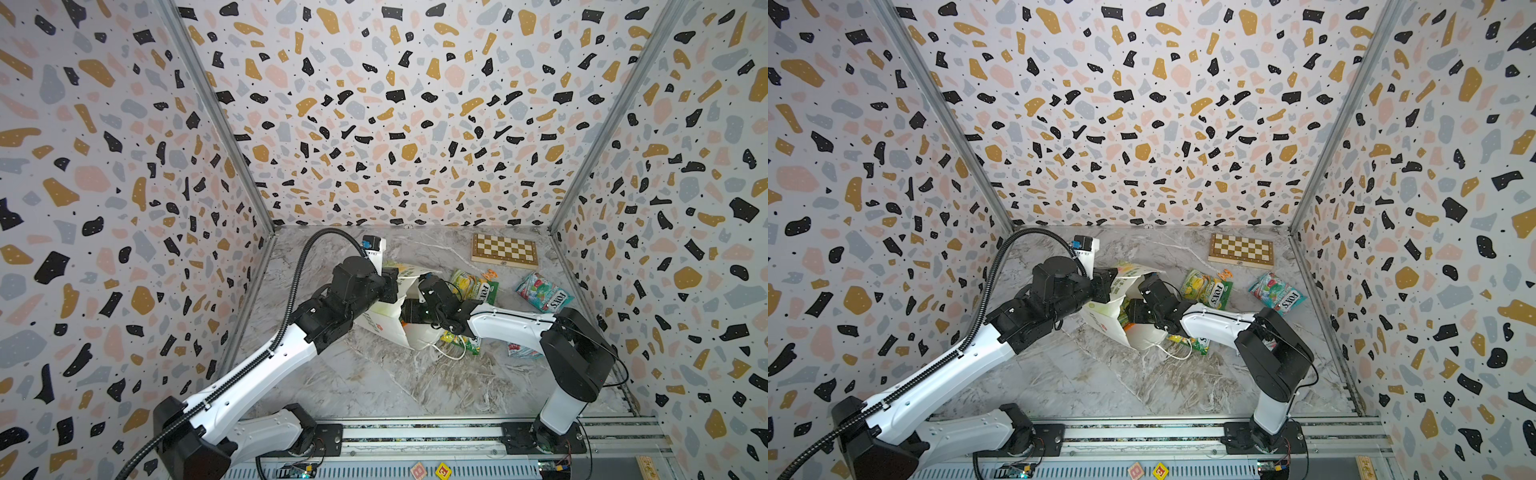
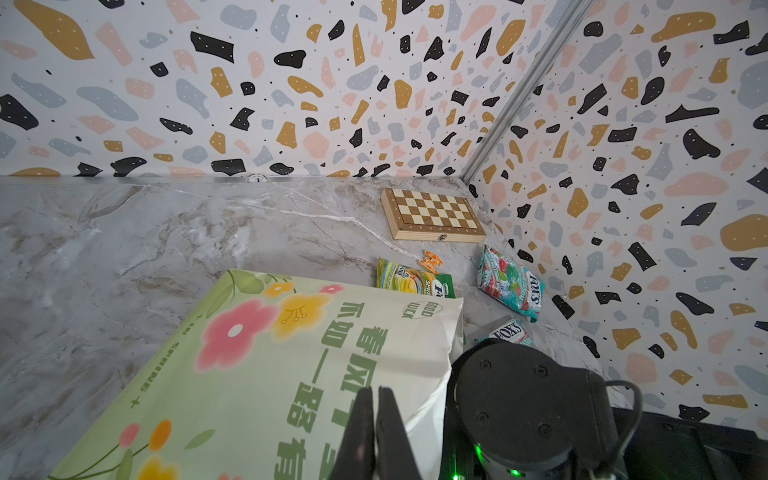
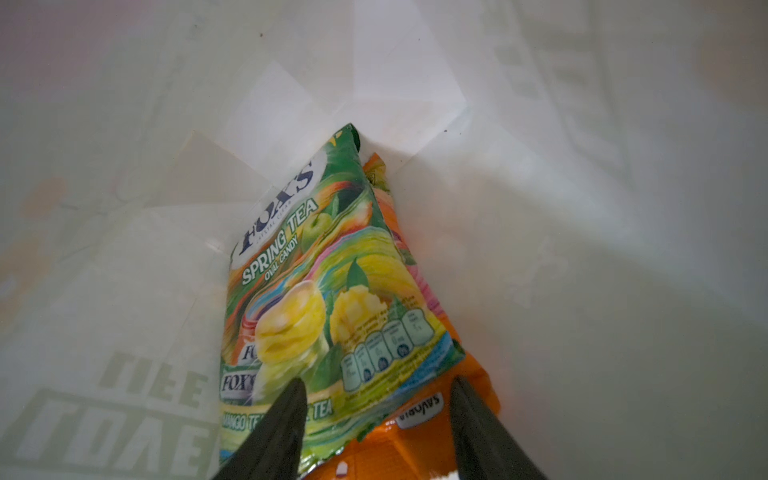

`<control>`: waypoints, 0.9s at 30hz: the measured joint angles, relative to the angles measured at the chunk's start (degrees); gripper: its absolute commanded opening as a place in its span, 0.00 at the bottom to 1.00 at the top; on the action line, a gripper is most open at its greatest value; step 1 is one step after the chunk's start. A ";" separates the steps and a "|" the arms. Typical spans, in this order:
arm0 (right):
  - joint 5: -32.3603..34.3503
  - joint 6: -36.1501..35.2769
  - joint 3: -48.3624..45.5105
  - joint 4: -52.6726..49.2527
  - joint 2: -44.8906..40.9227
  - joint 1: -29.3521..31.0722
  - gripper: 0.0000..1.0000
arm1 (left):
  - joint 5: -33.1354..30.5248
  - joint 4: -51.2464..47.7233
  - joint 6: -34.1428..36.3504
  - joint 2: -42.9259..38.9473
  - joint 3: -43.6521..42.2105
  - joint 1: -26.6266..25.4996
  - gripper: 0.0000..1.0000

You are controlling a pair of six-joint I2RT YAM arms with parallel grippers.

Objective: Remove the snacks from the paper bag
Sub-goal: 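Close the right gripper on the green Spring Tea packet inside the bag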

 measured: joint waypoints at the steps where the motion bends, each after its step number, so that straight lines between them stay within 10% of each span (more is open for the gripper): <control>1: 0.07 0.09 0.00 -0.02 0.00 0.02 0.58 | 0.02 0.02 0.00 0.00 0.00 0.00 0.00; 20: -8.48 4.87 0.61 7.26 3.56 0.02 0.40 | 0.13 0.00 0.15 0.00 0.00 0.00 0.00; 27: -9.84 7.50 0.11 9.20 4.55 0.09 0.48 | 0.13 0.00 0.20 -0.26 0.00 0.00 0.00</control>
